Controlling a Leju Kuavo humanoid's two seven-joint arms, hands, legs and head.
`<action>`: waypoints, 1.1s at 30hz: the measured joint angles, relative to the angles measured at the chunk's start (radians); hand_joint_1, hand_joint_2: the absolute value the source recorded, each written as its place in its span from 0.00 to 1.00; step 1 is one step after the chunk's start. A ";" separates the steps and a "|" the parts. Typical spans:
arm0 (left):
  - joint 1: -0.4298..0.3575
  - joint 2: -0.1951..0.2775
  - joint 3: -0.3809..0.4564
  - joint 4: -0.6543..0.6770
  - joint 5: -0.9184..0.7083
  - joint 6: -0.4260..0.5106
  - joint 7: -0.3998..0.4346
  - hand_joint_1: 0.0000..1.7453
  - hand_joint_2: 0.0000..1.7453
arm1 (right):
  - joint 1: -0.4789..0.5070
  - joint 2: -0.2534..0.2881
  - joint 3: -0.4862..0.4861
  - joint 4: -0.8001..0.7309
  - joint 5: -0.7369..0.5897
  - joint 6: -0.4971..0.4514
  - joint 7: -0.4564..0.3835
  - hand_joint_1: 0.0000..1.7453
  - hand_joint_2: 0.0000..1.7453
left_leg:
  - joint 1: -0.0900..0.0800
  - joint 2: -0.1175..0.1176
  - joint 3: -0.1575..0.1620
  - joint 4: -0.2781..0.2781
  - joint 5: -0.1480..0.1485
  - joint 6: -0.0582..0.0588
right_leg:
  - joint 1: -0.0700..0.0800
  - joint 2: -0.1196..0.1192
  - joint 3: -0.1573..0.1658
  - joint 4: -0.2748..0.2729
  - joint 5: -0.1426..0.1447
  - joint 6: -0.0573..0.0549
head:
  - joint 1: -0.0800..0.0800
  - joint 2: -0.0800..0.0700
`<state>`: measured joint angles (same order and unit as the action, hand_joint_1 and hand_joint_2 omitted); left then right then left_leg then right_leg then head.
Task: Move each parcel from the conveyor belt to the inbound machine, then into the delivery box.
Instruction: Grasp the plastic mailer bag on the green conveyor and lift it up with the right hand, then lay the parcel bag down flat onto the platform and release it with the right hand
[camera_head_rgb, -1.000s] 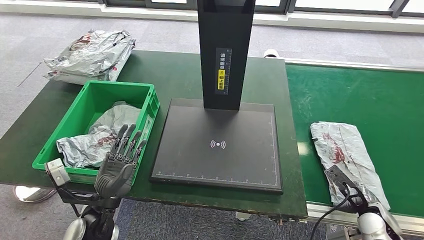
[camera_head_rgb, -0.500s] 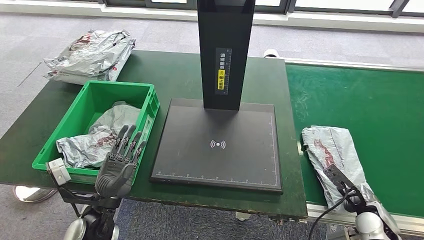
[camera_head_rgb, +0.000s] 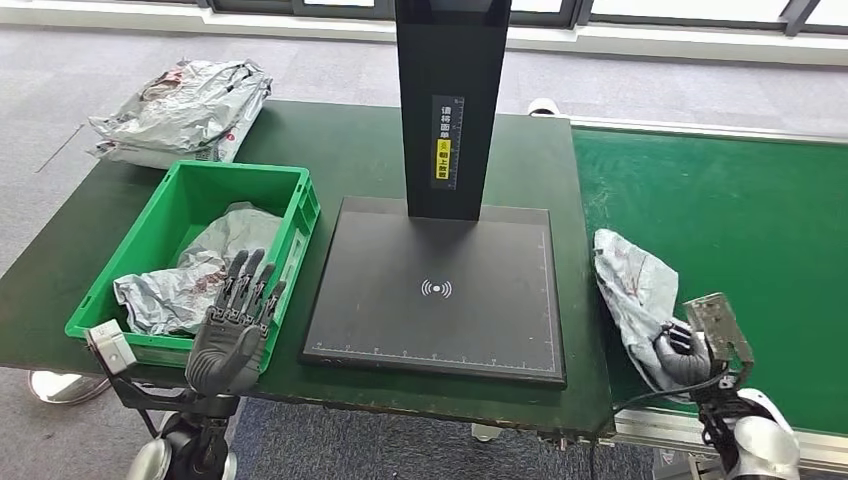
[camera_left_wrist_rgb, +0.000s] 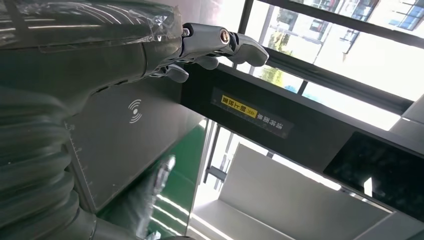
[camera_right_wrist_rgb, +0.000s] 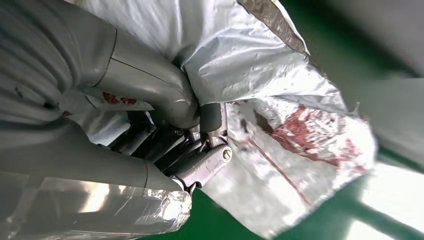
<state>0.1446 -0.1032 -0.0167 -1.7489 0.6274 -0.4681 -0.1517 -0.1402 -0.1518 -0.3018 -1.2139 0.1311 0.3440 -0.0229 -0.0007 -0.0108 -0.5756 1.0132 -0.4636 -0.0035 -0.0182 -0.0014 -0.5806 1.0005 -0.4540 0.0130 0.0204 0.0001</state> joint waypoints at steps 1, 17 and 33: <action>0.001 -0.001 0.000 0.000 -0.002 0.002 -0.002 0.00 1.00 | -0.005 0.008 -0.009 -0.019 -0.041 -0.001 -0.002 1.00 1.00 | 0.000 0.000 0.000 0.000 0.000 0.000 | 0.000 0.000 0.000 0.000 0.000 0.000 | 0.000 0.000; 0.009 -0.026 0.007 -0.008 -0.021 0.009 -0.004 0.00 1.00 | 0.049 0.094 -0.036 -0.404 -0.139 -0.162 -0.102 1.00 1.00 | 0.000 0.000 0.000 0.000 0.000 0.000 | 0.000 0.000 0.000 0.000 0.000 0.000 | 0.000 0.000; -0.041 -0.023 -0.036 0.036 -0.023 -0.002 -0.007 0.00 1.00 | 0.027 0.140 0.327 -0.499 0.013 -0.114 -0.056 1.00 1.00 | 0.000 0.003 0.000 0.000 0.000 0.000 | 0.000 0.002 -0.001 0.000 0.001 -0.001 | 0.000 0.000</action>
<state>0.1039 -0.1258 -0.0528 -1.7128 0.6043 -0.4696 -0.1584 -0.1136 -0.0116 0.0253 -1.7129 0.1440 0.2297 -0.0794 -0.0002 -0.0077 -0.5754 1.0129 -0.4632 -0.0035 -0.0179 0.0010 -0.5814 1.0008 -0.4533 0.0122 0.0202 0.0003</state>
